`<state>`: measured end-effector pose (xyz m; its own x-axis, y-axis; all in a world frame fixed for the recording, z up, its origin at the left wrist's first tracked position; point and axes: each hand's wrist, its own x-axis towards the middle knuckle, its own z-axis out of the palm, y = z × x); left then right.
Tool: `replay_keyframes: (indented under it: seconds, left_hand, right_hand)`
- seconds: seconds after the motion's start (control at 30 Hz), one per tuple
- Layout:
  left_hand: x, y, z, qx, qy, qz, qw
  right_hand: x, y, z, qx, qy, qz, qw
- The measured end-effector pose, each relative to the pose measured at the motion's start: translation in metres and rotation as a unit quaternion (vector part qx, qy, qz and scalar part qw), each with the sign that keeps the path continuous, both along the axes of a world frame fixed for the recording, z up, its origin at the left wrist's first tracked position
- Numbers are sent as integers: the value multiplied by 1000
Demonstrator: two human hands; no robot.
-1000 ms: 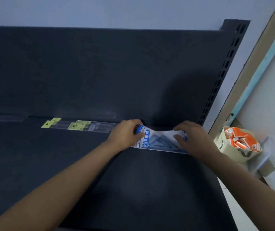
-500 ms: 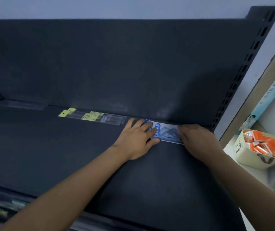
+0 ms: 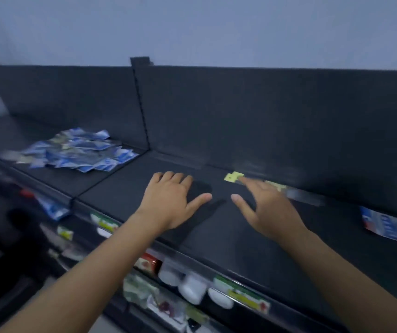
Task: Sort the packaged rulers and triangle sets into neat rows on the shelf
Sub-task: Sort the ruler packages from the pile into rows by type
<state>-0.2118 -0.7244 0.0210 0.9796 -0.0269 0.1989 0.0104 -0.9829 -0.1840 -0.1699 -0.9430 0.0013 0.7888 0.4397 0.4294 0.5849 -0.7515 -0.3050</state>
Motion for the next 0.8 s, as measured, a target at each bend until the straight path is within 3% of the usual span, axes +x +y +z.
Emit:
replay_keyframes:
  seconds: [0.2,0.37,0.5,0.7,0.8]
  left_hand:
    - [-41,178,5,-1,20,97,995]
    - [-50,288,7,3,36,152,988]
    - [-29,353,3,5,39,178,983]
    - [23,432,-2,-18,38,197,979]
    - [63,480,5,-7,48,200,979]
  right_hand:
    - [-2,186,8,-4,45,56,997]
    - [7,293,14,-25,65,94,993]
    - [36,353,16,-24,79,106,991]
    - [100,443,10,67,69,138,986]
    - [136,496,10,43,77,155,984]
